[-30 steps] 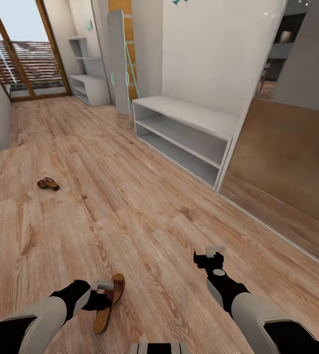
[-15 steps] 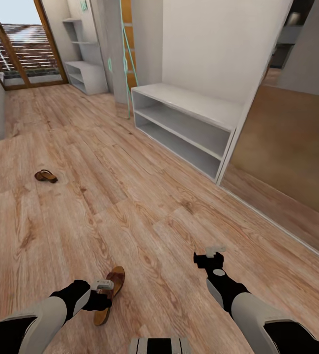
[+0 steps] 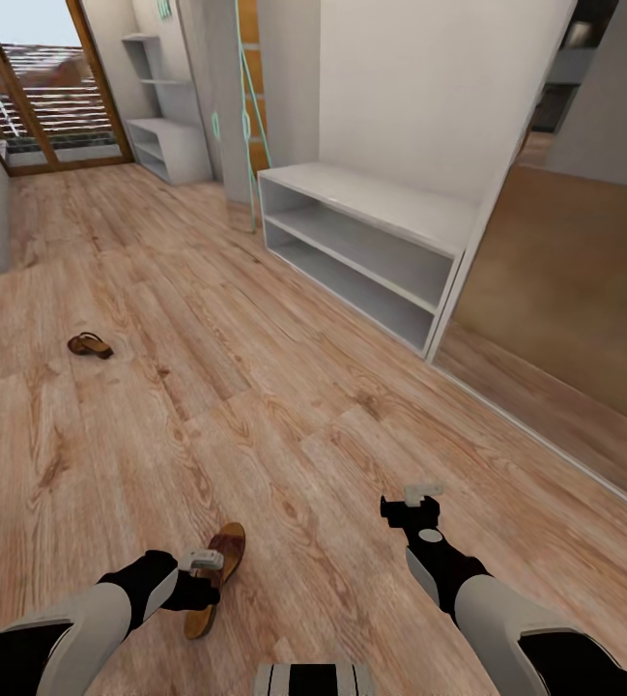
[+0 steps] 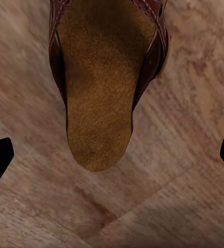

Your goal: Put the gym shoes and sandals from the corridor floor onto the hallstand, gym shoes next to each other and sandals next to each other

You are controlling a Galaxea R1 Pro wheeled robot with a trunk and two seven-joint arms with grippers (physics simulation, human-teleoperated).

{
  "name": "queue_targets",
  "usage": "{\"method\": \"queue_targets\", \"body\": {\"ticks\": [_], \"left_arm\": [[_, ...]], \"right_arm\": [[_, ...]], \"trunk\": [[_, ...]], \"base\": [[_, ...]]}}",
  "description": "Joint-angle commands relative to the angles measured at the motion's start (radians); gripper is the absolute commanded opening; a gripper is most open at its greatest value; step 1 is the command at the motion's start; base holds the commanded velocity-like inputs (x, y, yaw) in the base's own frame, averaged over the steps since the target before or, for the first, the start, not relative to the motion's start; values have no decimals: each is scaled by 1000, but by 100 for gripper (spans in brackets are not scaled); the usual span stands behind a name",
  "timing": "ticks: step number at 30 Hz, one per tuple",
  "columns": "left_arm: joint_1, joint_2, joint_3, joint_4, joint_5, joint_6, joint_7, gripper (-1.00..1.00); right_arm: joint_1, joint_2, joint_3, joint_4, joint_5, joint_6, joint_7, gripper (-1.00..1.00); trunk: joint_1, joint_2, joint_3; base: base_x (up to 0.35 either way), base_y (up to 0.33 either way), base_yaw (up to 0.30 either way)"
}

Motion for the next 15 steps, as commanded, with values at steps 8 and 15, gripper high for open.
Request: {"method": "queue_targets", "body": {"ticks": [8,15], "left_arm": [[0,1,1,0,0,0,0,100],[0,2,0,-2,0,0,0,100]], "right_arm": [[0,1,1,0,1,-1,0,100],[0,2,1,0,2,-1,0,100]], "trunk": [[1,-1,-12],[1,-1,-12]], "base": [[0,0,0],[0,0,0]]}}
